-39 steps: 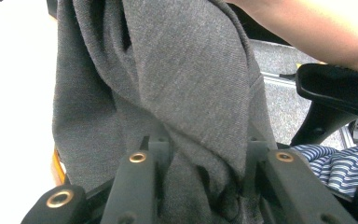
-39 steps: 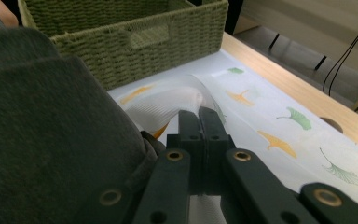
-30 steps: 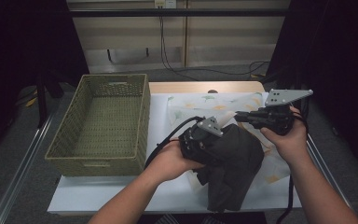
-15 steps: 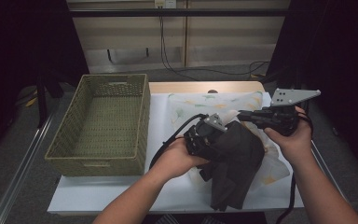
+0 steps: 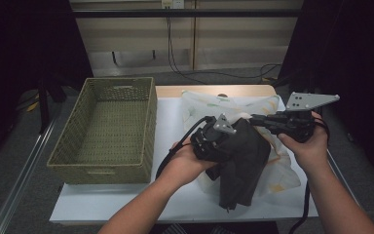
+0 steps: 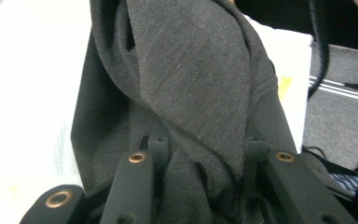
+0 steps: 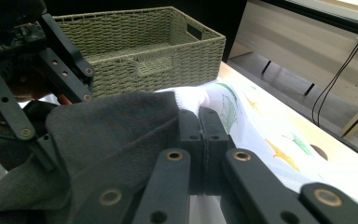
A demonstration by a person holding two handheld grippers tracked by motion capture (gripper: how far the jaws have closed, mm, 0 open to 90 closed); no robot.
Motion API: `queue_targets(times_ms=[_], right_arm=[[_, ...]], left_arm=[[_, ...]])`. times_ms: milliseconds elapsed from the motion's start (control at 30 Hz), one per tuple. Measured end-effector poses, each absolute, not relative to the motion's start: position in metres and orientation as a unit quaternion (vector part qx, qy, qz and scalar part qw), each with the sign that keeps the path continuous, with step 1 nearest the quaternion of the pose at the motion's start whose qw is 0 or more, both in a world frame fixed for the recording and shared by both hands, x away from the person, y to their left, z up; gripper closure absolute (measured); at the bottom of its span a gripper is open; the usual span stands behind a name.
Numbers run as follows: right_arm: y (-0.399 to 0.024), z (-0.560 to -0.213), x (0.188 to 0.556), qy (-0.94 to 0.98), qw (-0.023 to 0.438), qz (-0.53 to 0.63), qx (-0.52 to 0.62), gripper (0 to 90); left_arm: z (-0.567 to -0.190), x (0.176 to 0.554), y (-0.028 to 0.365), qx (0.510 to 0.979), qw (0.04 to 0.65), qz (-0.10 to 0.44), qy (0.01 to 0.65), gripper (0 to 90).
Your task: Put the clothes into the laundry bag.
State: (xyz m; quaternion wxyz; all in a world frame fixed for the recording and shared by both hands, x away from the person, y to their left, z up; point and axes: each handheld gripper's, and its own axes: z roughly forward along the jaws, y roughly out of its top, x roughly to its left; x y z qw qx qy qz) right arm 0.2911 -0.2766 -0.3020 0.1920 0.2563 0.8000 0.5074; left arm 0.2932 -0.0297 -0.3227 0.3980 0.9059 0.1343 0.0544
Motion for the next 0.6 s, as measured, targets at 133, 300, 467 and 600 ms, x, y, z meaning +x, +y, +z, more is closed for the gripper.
queue_targets(times_ms=[133,300,467,600], right_arm=[[-0.276,-0.3,0.29,0.798,0.193,0.512,0.254,90.0],[-0.277,-0.298,0.288,0.794,0.187,0.523,0.249,90.0],[-0.276,-0.298,0.284,0.796,0.187,0.522,0.241,90.0],[-0.278,-0.299,0.283,0.794,0.18,0.529,0.239,90.0]], left_arm=[[-0.325,0.298,-0.036,0.908,0.391,0.05,0.144,66.5],[-0.329,0.307,-0.041,0.911,0.379,0.049,0.154,66.4],[-0.333,0.311,-0.041,0.9,0.396,0.06,0.175,66.3],[-0.33,0.312,-0.039,0.888,0.414,0.074,0.187,66.3]])
